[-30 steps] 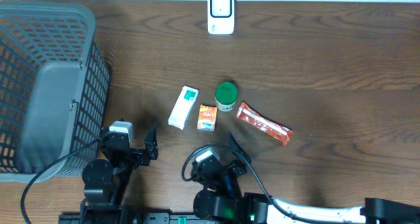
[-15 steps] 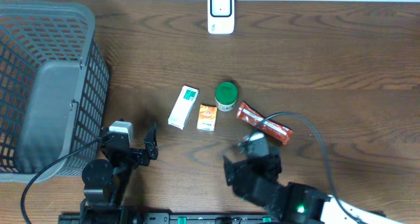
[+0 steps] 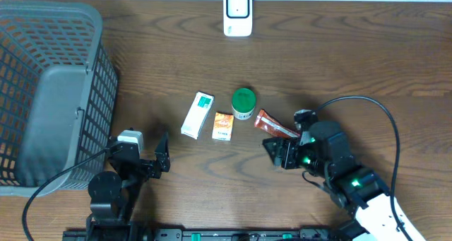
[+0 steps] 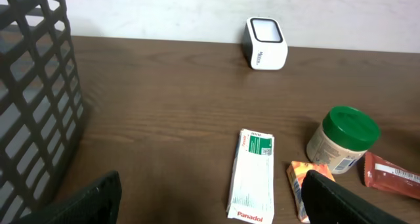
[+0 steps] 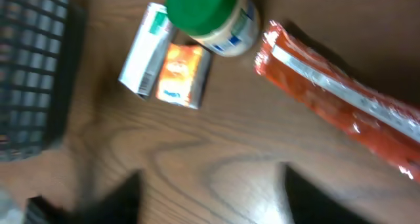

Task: Scan the item barcode
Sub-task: 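Move the right gripper back over the red candy bar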

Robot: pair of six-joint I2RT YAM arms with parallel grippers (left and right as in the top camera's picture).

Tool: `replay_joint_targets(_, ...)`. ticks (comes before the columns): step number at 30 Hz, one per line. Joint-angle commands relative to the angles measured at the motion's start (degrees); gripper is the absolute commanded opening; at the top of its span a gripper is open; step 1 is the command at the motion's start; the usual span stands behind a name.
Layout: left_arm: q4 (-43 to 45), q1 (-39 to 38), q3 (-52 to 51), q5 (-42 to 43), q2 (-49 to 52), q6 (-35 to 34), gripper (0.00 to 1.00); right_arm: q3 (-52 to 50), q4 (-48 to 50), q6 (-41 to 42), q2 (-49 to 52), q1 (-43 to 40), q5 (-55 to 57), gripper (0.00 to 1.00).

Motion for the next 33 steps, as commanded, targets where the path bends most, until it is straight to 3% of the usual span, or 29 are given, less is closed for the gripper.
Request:
replay_joint_targets(1,0.0,0.2,-0.2,0.7,-0.1,-0.1,0.87,0.3,0.6,-3.0,2.9,-3.5,-10.3,0.01)
replay_joint_targets(5,0.0,0.2,-0.2,0.7,-0.1,-0.1,0.87,0.3,3.0,-5.3,10.5,-5.6,-14.3,0.01)
replay_joint_targets(8,0.0,0.2,-0.2,0.7,-0.1,-0.1,0.87,0.3,12.3,-8.5,21.2,-7.2,-19.9,0.01)
replay_joint_targets(13,0.0,0.2,-0.2,0.7,-0.1,-0.1,0.87,0.3,19.4,-8.4,29.0,-10.3,-20.4,0.01)
replay_joint_targets(18,0.0,0.2,-0.2,0.7,-0.1,-0.1,0.86,0.3,20.2,-10.4,31.9,-14.8,-20.9,0.01)
replay_joint_targets(23,0.0,0.2,-0.2,0.7,-0.1,-0.1,0.87,0.3,25.4,-12.0,33.4,-19.2,-29.9,0.01)
replay_joint_targets(33,0.0,0.2,-0.2,0.7,-0.1,-0.1,0.87,0.3,29.0,-10.6,37.1,-19.8,-30.6,0.01)
